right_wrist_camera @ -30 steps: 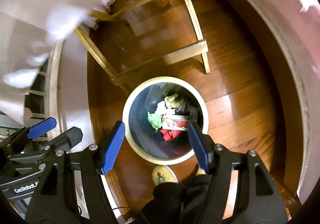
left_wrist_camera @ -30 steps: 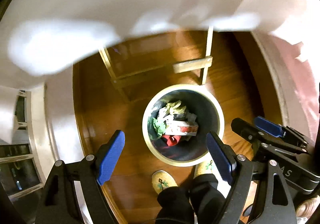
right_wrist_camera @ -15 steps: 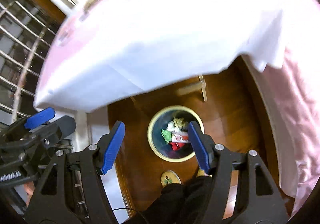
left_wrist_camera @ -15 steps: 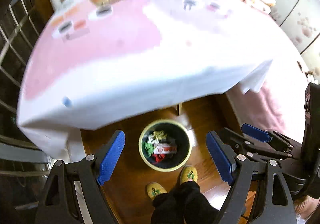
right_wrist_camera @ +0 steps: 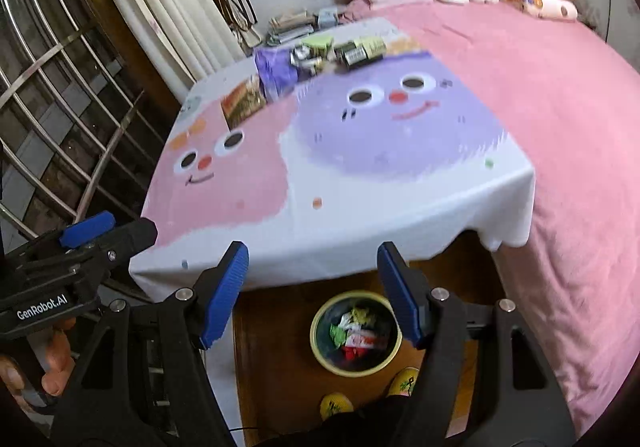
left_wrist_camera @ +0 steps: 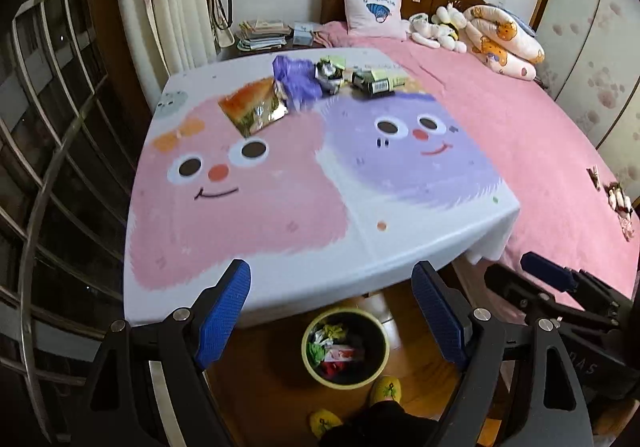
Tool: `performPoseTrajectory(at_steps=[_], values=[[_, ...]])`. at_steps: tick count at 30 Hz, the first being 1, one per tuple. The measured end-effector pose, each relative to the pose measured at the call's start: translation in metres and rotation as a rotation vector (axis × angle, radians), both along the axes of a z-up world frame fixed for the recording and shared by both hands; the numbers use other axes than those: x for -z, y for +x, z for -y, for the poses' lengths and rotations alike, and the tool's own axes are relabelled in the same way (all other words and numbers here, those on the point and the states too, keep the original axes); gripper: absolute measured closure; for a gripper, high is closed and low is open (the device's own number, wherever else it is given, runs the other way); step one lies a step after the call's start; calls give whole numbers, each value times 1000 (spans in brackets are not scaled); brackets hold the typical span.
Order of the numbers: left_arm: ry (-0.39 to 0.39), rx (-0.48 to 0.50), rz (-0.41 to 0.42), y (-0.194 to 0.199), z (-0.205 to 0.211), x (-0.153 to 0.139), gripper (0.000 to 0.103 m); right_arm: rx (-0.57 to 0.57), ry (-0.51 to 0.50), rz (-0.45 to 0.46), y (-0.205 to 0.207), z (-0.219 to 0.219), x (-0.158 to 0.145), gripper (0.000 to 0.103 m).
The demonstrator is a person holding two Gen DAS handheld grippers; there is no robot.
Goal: Collect trash
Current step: 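Raise both open tools back over the table, then grasp the green-and-cream paper box with the right tool while the left tool grasps the snack wrapper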
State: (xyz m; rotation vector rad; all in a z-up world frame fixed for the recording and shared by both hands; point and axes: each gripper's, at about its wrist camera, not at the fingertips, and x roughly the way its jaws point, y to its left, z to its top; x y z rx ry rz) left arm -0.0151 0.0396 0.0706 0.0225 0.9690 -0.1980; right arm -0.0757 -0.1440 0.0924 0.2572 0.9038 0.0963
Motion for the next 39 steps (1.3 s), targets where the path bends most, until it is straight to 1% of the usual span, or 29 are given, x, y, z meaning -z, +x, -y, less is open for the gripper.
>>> performPoseTrajectory(at_steps=[3, 6, 11, 13, 14, 17, 20, 22, 23, 25, 26, 27, 29, 32, 37, 39], values=[[-6, 1, -1, 13, 1, -11, 20, 5, 3, 8, 17, 4, -16, 39], [1, -1, 3, 31, 5, -21, 20, 16, 21, 5, 40, 14, -24, 39], [-2, -9, -9, 69, 17, -26, 20, 29, 67, -16, 97, 39, -23, 39], [-7, -30, -6, 95, 22, -28, 20, 31, 92, -24, 125, 51, -21, 39], [-4, -40, -6, 104, 26, -27, 19, 30, 102, -28, 143, 57, -19, 39], [8, -77, -6, 150, 38, -25, 20, 11, 129, -43, 200, 78, -13, 39], [54, -119, -16, 204, 55, -19, 20, -11, 148, -71, 256, 98, -4, 39], [53, -143, -31, 244, 67, -14, 20, -19, 159, -102, 295, 113, 6, 39], [49, -153, -41, 266, 72, -10, 20, -23, 176, -126, 319, 122, 14, 39], [54, -171, -52, 303, 82, -3, 20, -27, 203, -161, 354, 134, 27, 39], [57, -180, -55, 315, 86, 0, 20, -26, 212, -188, 377, 142, 39, 39], [60, -198, -60, 336, 90, 6, 20, -24, 216, -203, 391, 147, 46, 39], [62, -221, -68, 363, 95, 15, 20, -19, 239, -239, 424, 156, 65, 39], [74, -254, -86, 409, 104, 34, 20, -3, 306, -307, 468, 163, 98, 39], [102, -281, -117, 457, 112, 62, 20, 34, 409, -380, 509, 164, 139, 37], [106, -290, -123, 464, 109, 68, 20, 36, 429, -393, 521, 163, 149, 36]])
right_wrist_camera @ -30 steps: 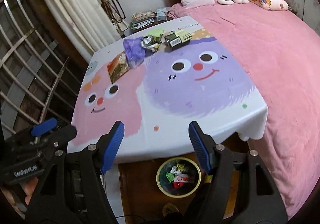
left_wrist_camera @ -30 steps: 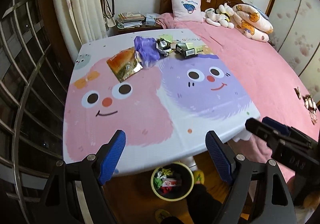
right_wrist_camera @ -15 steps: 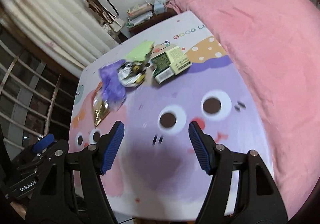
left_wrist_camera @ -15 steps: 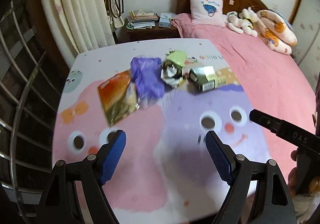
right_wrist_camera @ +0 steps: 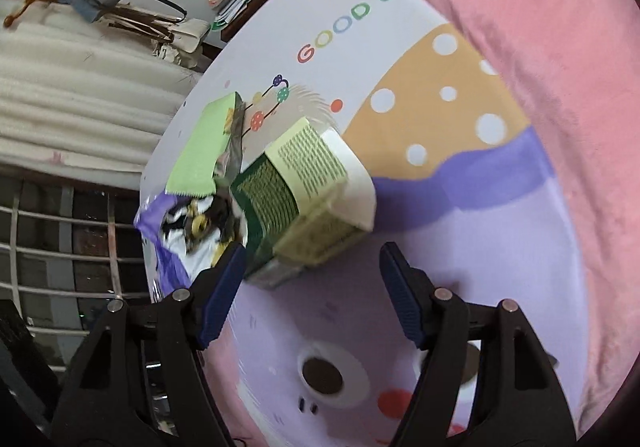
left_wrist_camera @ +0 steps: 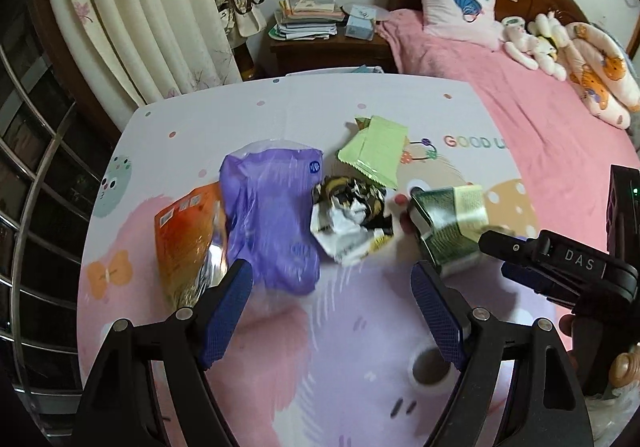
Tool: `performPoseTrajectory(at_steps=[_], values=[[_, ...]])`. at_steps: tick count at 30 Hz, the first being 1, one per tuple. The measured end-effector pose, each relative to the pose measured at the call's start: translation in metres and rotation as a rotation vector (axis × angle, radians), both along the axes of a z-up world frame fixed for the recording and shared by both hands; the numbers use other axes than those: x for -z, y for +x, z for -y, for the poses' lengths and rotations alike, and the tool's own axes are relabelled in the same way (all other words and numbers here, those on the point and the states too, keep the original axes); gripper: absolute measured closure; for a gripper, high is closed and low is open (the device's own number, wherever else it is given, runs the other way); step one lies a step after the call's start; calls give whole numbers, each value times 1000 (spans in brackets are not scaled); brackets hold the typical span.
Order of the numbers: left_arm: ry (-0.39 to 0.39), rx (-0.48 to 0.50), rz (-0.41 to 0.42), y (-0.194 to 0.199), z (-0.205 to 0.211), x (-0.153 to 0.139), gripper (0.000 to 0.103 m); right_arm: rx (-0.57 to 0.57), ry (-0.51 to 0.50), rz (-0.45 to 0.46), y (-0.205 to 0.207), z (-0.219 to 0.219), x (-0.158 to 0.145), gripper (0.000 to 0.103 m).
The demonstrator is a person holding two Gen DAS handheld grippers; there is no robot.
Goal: Collect trash
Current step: 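Grasp the green-and-cream paper box with the right tool while the left tool grasps the snack wrapper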
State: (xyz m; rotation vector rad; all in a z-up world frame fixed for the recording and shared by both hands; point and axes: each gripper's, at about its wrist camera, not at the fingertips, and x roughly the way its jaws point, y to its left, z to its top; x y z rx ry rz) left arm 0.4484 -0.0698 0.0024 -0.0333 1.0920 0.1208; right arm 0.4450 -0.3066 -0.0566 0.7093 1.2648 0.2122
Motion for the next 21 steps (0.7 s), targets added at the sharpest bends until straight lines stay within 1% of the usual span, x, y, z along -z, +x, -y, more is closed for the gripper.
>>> performPoseTrajectory(at_steps=[1, 3, 5, 7, 8, 9, 10, 11, 12, 15, 18, 21], values=[[2, -8, -4, 9, 0, 5, 20, -1, 7, -5, 5, -2, 5, 36], [-1, -18, -3, 14, -4, 8, 20, 3, 19, -13, 15, -4, 14, 35], [-9, -26, -4, 26, -6, 14, 20, 6, 29, 10, 18, -8, 17, 35], [-9, -26, -10, 32, -6, 19, 20, -3, 28, 20, 23, -11, 19, 38], [-7, -24, -16, 38, -6, 23, 21, -9, 29, 21, 25, -12, 19, 47], [-5, -24, -23, 43, -7, 27, 22, -17, 30, 20, 27, -13, 20, 61], [-5, -22, -29, 46, -7, 29, 23, -28, 25, 17, 28, -14, 20, 62], [-6, -20, -34, 49, -7, 32, 24, -43, 18, 14, 30, -15, 21, 70], [-3, -16, -39, 54, -6, 35, 24, -53, 15, 17, 31, -15, 21, 74], [18, -1, -55, 66, -2, 44, 24, -69, 14, 41, 32, -12, 16, 78], [26, 25, -81, 77, 2, 53, 24, -84, -18, 83, 31, -9, 3, 79], [35, 52, -119, 89, 6, 66, 25, -94, -18, 103, 30, -3, -6, 79]])
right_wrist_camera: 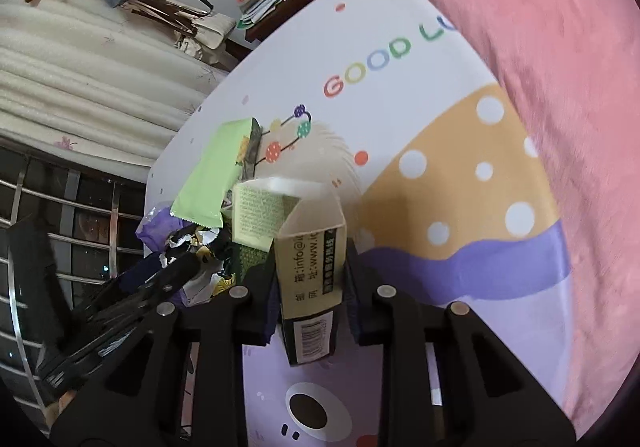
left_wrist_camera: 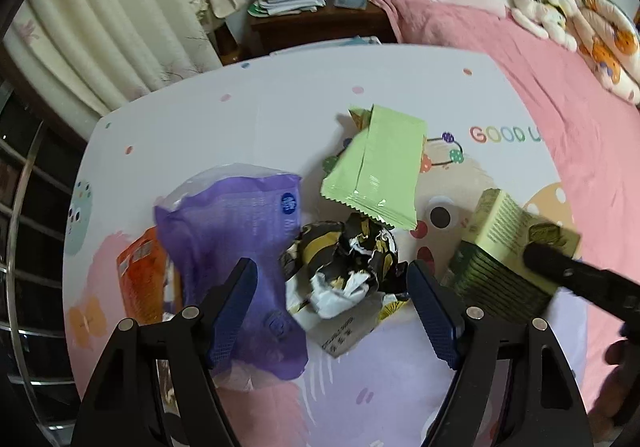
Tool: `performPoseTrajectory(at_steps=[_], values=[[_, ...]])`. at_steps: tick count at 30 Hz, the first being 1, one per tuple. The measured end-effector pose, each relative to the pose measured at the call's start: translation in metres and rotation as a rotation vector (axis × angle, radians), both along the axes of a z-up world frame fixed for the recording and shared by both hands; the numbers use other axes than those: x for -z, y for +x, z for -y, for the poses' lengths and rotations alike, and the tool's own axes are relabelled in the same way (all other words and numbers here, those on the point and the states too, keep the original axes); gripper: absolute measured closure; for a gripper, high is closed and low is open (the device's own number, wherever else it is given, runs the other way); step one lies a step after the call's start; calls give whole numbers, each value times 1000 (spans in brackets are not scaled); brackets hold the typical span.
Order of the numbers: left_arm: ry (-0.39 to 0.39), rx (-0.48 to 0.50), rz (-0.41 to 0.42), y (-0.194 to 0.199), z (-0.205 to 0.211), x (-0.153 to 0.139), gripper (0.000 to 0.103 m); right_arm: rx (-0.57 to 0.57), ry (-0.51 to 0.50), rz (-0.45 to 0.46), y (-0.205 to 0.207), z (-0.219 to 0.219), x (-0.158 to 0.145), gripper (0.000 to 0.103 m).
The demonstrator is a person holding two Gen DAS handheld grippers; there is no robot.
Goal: Collect trash
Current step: 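Grasp the green-and-cream paper box with the right tool while the left tool grasps the snack wrapper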
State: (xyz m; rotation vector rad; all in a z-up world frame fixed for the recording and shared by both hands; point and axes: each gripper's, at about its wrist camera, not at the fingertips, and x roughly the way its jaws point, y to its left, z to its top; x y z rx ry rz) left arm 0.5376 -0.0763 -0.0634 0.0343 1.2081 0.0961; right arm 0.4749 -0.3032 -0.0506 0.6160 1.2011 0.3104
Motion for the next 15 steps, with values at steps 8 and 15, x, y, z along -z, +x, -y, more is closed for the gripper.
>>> performPoseTrajectory(at_steps=[8, 15], values=[[-4, 93, -91, 17, 22, 28, 41, -6, -13, 1, -6, 19, -5, 79], [14, 90, -92, 24, 33, 39, 44, -6, -12, -7, -9, 24, 0, 80]])
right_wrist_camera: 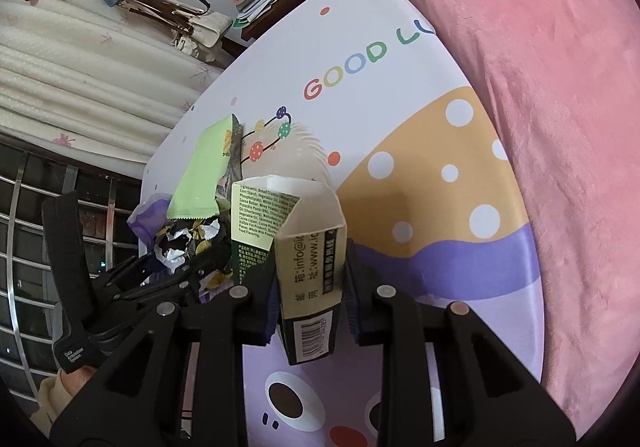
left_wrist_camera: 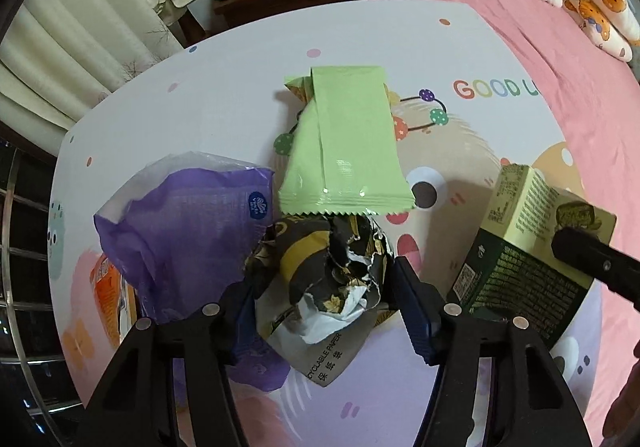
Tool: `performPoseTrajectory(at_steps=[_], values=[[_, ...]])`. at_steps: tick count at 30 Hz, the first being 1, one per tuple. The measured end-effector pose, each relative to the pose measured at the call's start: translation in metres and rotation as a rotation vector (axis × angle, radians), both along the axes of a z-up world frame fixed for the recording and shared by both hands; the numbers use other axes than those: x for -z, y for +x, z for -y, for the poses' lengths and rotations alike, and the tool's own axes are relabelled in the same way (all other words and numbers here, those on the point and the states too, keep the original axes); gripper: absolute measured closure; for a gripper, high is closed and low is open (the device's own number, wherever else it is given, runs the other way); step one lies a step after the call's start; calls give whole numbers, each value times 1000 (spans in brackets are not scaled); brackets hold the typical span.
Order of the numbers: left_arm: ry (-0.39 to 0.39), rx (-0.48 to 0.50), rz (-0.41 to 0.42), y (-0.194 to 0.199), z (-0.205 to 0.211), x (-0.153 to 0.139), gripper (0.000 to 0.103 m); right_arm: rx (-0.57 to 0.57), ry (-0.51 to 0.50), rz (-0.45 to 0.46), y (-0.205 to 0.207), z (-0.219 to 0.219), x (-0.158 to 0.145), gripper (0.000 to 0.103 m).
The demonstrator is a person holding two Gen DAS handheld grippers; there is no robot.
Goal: Collect trash
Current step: 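Grasp the green-and-cream paper box with the right tool while the left tool grasps the snack wrapper, then lift the snack wrapper and paper box off the table with both tools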
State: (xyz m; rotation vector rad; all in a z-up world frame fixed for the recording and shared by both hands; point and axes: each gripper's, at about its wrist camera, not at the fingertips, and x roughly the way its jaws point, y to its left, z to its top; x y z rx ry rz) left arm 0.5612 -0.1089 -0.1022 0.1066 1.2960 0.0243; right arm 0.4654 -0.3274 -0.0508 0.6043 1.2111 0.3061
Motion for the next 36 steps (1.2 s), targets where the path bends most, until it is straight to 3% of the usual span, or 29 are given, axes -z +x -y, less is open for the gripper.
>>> performPoseTrajectory(at_steps=[4, 9, 17, 25, 36], values=[[-28, -11, 22, -3, -3, -5, 57, 0, 5, 1, -7, 0, -1, 80], [-63, -35, 40, -19, -12, -17, 63, -14, 5, 20, -18, -3, -9, 80], [-155, -47, 92, -78, -22, -54, 63, -33, 3, 57, -49, -15, -34, 80], [-261, -17, 107, -165, -37, -75, 62, -50, -10, 67, -95, -30, -50, 80], [-276, 11, 44, -251, -57, -50, 59, -102, -54, 28, -156, -56, -46, 80]])
